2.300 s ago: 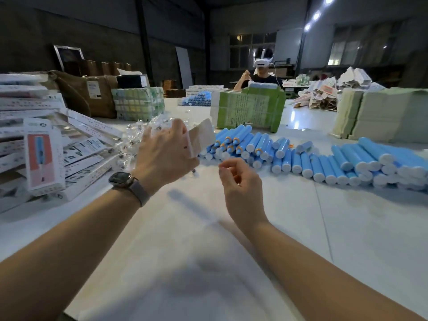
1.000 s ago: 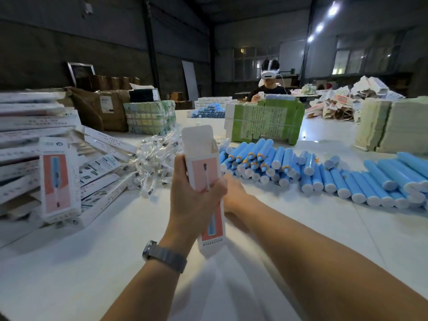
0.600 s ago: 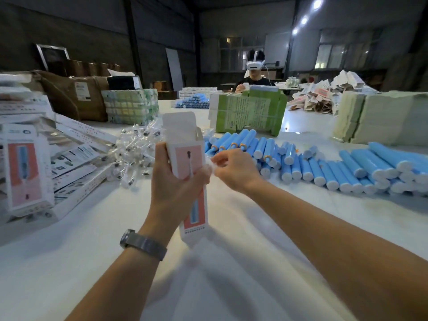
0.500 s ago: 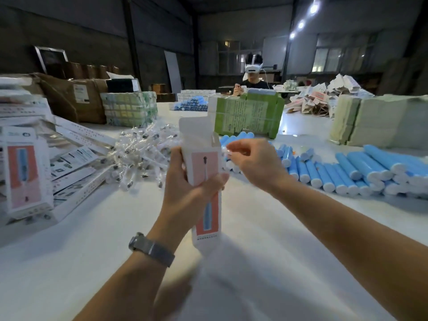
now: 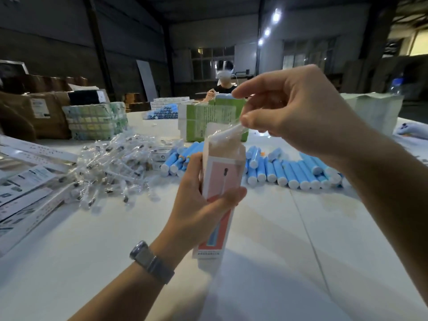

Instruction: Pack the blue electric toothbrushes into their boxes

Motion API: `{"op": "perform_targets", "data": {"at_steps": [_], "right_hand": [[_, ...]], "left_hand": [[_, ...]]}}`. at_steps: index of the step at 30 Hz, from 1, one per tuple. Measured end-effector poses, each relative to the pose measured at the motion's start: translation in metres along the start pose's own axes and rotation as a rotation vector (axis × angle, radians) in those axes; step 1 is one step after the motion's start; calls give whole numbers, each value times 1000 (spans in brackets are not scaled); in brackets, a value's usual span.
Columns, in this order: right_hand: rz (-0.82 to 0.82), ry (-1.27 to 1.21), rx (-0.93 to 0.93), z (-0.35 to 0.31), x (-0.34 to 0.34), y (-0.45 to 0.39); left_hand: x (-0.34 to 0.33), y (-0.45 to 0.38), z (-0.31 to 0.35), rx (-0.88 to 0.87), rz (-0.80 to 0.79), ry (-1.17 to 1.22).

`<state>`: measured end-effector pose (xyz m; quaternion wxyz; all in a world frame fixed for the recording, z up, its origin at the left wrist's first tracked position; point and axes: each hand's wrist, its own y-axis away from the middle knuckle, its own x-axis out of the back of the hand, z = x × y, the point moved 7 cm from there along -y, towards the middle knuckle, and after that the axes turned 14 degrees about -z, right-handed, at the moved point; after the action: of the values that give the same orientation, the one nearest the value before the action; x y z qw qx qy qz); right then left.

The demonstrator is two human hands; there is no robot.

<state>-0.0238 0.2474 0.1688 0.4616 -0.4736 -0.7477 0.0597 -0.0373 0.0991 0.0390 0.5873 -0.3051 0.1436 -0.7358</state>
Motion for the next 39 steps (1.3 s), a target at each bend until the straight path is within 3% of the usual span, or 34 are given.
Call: {"op": "perform_targets", "data": {"at_steps": [5, 10, 18, 21, 24, 28, 34, 39], "right_hand": [[-7, 88, 18, -6, 2, -1], [-208, 68, 37, -8, -25, -2], [-175, 67, 104, -9, -36, -2], [-117, 171, 163, -13, -33, -2], [51, 143, 210, -7, -17, -4], [221, 111, 23, 54, 1, -9], [-119, 338, -524, 186, -42, -6], [-470, 659, -670, 238, -90, 4]], "left_hand": [[6, 9, -1, -21, 37, 34], [1, 10, 5, -49, 19, -32], [3, 13, 8, -44, 48, -45], [5, 13, 6, -31, 63, -14], [7, 13, 3, -22, 76, -8], [8, 14, 2, -40, 72, 9], [9, 14, 2, -63, 85, 28], [7, 14, 4, -72, 84, 23]]}}
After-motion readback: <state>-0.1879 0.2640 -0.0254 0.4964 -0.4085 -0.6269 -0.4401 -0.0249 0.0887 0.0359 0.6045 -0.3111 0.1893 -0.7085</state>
